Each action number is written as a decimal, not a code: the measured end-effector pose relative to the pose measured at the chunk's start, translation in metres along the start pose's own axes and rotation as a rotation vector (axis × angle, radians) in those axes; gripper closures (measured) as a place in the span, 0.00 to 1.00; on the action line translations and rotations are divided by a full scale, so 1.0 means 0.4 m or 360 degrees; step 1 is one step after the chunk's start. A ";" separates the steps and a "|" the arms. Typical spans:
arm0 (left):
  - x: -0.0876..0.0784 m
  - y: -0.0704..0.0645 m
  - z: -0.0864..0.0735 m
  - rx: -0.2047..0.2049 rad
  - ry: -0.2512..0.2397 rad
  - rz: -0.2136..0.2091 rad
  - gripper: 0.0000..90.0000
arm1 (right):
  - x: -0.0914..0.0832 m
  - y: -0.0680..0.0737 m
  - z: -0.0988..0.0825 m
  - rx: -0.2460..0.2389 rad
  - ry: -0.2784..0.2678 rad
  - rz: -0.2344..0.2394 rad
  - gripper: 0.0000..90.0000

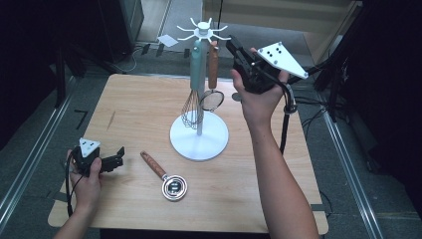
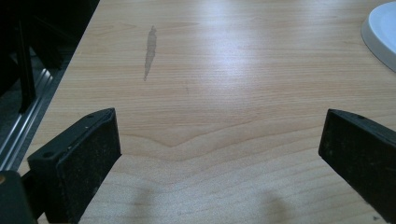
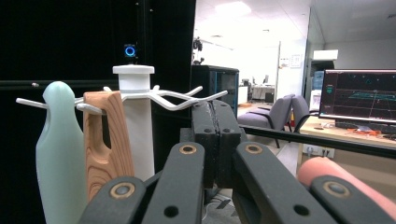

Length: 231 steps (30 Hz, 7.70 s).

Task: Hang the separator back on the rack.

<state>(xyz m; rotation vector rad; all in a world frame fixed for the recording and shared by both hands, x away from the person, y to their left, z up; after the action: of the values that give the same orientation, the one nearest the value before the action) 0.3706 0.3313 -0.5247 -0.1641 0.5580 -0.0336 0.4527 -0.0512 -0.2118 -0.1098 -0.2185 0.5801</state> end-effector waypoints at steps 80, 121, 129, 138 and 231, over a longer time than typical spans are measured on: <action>0.016 -0.036 0.002 0.0008 -0.0014 -0.0006 0.22 | -0.203 0.143 -0.286 -0.0015 0.0322 0.0163 0.71; 0.066 -0.139 -0.034 0.0110 0.0435 -0.0390 1.00 | -0.463 0.069 -0.530 0.0090 0.0571 0.0060 0.54; 0.075 -0.141 -0.028 0.0084 0.0460 -0.0395 1.00 | -0.497 0.069 -0.570 0.0045 0.0618 0.0013 0.51; 0.074 -0.151 -0.032 0.0084 0.0479 -0.0448 1.00 | -0.496 0.089 -0.598 0.0107 0.0661 0.0051 0.51; -0.061 -0.667 -0.249 0.0431 0.0716 -0.1101 1.00 | -0.456 0.216 -0.587 0.0074 0.0681 0.0270 0.51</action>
<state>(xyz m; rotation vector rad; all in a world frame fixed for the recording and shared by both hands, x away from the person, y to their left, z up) 0.3005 0.0556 -0.5515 -0.0779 0.9157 -0.8319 0.3135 -0.0901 -0.4854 -0.2053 0.2216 0.7152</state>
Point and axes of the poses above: each handheld gripper's, and its own axes: x roughly forward along the jaws, z roughly out of its top, y roughly to its left, the point moved 8 cm from there along x, roughly forward along the jaws, and after that the axes turned 12 degrees about -x, right-handed, at the moved point
